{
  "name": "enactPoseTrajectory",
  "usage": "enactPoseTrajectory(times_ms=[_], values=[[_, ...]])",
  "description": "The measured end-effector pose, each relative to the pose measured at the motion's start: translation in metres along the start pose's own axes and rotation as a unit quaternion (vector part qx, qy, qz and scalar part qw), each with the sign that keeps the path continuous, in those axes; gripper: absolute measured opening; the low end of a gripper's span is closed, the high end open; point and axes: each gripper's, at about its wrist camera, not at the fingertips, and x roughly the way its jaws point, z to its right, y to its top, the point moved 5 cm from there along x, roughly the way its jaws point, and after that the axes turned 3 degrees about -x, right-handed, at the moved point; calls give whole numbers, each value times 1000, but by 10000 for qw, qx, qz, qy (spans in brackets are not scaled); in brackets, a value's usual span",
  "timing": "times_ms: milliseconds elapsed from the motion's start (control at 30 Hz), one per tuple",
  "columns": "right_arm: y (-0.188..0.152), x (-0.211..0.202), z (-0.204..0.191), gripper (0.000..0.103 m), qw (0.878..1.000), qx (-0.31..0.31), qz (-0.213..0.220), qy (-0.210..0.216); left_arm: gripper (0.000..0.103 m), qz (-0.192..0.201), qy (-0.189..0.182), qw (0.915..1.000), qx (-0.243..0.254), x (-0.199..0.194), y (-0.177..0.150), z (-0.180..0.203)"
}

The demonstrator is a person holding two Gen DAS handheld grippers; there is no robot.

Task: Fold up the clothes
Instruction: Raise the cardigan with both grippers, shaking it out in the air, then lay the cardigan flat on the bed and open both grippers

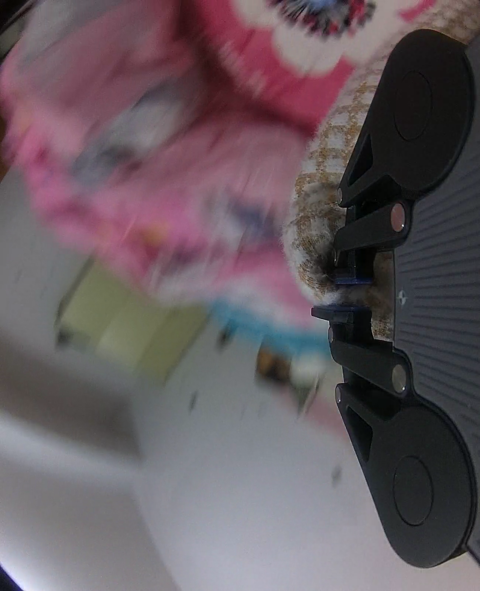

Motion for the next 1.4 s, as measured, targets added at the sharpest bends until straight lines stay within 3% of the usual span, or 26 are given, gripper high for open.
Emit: enactPoseTrajectory(times_ms=[100, 200, 267, 300, 333, 400, 533, 633, 733, 933, 1067, 1133, 1233, 1333, 1400], values=[[-22, 53, 71, 15, 9942, 243, -451, -949, 31, -1172, -464, 9919, 143, 51, -45, 28], [-48, 83, 130, 20, 9761, 330, -1127, -1830, 39, -1742, -667, 9824, -26, 72, -81, 43], [-58, 80, 148, 23, 9759, 551, -1185, -1748, 45, -1632, -629, 9845, 87, 63, -86, 49], [-59, 75, 152, 25, 9783, 690, -1131, -1596, 54, -1578, -683, 9850, 136, 59, -84, 50], [-58, 68, 151, 33, 9796, 825, -1072, -1486, 64, -1526, -750, 9853, 183, 56, -82, 50], [-53, 51, 147, 46, 9814, 1032, -930, -1322, 69, -1406, -861, 9861, 183, 49, -69, 46], [-33, 13, 120, 62, 9851, 966, -598, -1295, 76, -1166, -1082, 9872, -112, 21, -48, 34], [-25, -13, 94, 63, 9871, 859, -539, -1237, 77, -1024, -1246, 9854, -549, -13, -30, 0], [-26, -45, 54, 63, 9916, 570, -598, -992, 79, -834, -1303, 9829, -996, -70, -19, -52], [-50, -110, -38, 63, 9947, -242, -964, -267, 90, -207, -768, 9888, -1264, -196, -27, -149], [-85, -137, -91, 63, 9868, -533, -1494, 340, 92, -328, -395, 9897, -1335, -258, -59, -195], [-115, -139, -114, 63, 9760, -619, -1971, 691, 92, -466, -354, 9898, -1299, -274, -87, -207], [-176, -127, -138, 63, 9544, -857, -2750, 789, 91, -880, -457, 9863, -1315, -282, -143, -208], [-242, -106, -149, 63, 9327, -1213, -3343, 601, 83, -1487, -839, 9705, -1700, -276, -204, -193], [-272, -91, -150, 63, 9265, -1194, -3532, 508, 73, -1914, -1155, 9488, -2230, -268, -239, -183]])
